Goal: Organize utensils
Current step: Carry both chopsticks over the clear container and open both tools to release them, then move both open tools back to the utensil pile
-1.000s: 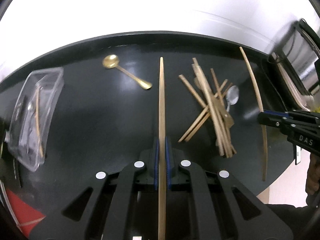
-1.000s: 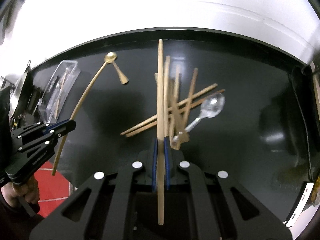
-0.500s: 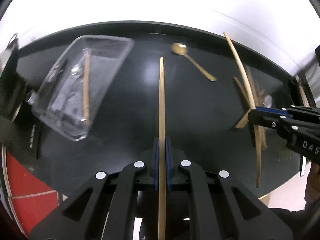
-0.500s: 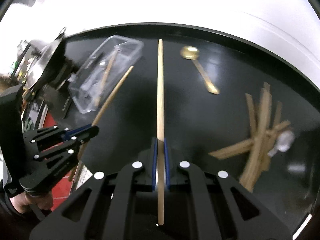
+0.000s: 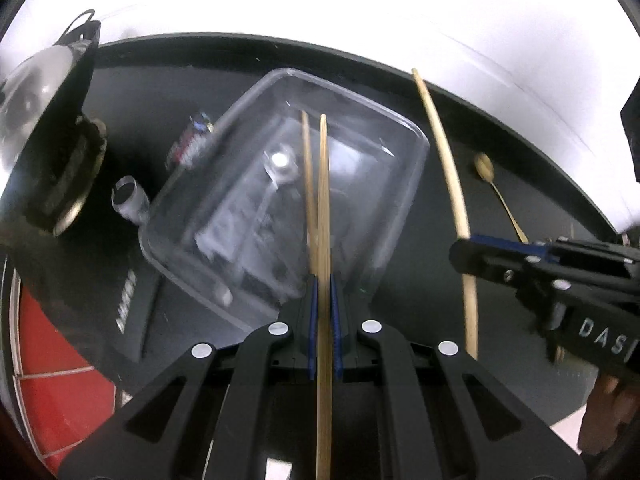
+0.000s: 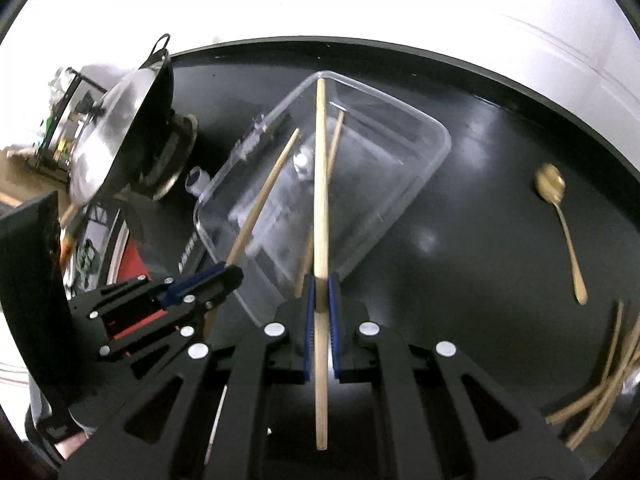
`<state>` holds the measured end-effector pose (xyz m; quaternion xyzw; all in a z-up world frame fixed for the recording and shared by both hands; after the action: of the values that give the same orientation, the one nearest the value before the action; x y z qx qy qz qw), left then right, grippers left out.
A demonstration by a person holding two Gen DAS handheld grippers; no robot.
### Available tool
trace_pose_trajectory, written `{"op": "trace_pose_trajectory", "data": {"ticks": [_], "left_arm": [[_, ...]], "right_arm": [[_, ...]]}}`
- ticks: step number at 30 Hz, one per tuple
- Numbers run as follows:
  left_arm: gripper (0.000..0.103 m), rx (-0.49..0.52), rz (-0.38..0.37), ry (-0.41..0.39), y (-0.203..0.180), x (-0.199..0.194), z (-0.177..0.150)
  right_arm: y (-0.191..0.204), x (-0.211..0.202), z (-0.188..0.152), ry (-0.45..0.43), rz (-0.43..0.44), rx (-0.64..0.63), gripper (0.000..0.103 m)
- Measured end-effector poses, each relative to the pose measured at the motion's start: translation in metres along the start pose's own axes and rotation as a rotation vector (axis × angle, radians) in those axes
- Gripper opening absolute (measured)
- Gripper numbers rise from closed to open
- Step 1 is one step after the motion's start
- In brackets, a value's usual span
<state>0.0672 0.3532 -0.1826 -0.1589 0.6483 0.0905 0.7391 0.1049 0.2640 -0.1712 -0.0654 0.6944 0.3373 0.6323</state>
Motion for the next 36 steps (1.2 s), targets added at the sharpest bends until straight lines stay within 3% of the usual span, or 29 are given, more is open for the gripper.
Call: {"op": "trace_pose_trajectory", "data": {"ticks": [9, 19, 24, 25, 26, 28, 32, 36], "left_arm": [[0.005, -0.055, -0.041, 0.031, 0.027, 0.022, 0.059], [0.005, -0.074, -0.028, 0.072, 0.035, 0.059, 0.076], [0.006, -0.082, -0.018, 0.046, 0.039, 0.057, 0.081], [0.015, -0.082, -0.011, 0.045, 0.041, 0.056, 0.081], [0.044, -0.084, -0.007, 0.042, 0.044, 0.054, 0.079], [0.081, -0.094, 0.003, 0.018, 0.049, 0.048, 0.074], [0.081, -0.092, 0.026, -0.023, 0.045, 0.030, 0.057], [0.081, -0.046, 0.038, -0.069, 0.019, 0.005, 0.034]], "right_arm": [[-0.007, 0.040, 0.058, 0.080, 0.060, 0.114, 0.008], [-0.018, 0.065, 0.072, 0.117, 0.104, 0.168, 0.008], [-0.024, 0.067, 0.079, 0.101, 0.095, 0.172, 0.009], [-0.029, 0.062, 0.078, 0.088, 0.089, 0.172, 0.018], [-0.034, 0.055, 0.077, 0.071, 0.080, 0.173, 0.038], [-0.046, 0.036, 0.073, 0.018, 0.068, 0.175, 0.065], [-0.068, -0.001, 0.049, -0.044, 0.057, 0.172, 0.065], [-0.096, -0.038, 0.003, -0.095, -0.019, 0.168, 0.065]]}}
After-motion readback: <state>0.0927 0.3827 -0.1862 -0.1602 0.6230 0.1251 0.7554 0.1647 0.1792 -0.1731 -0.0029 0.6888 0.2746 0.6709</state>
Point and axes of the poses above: each gripper's, at about its wrist camera, not at the fingertips, and x roughly the way its jaws point, y to its left, z to its top, the point moved 8 cm from there along x, roughly the way its jaws point, and after that the axes turned 13 degrees about y, right-handed, at the moved point
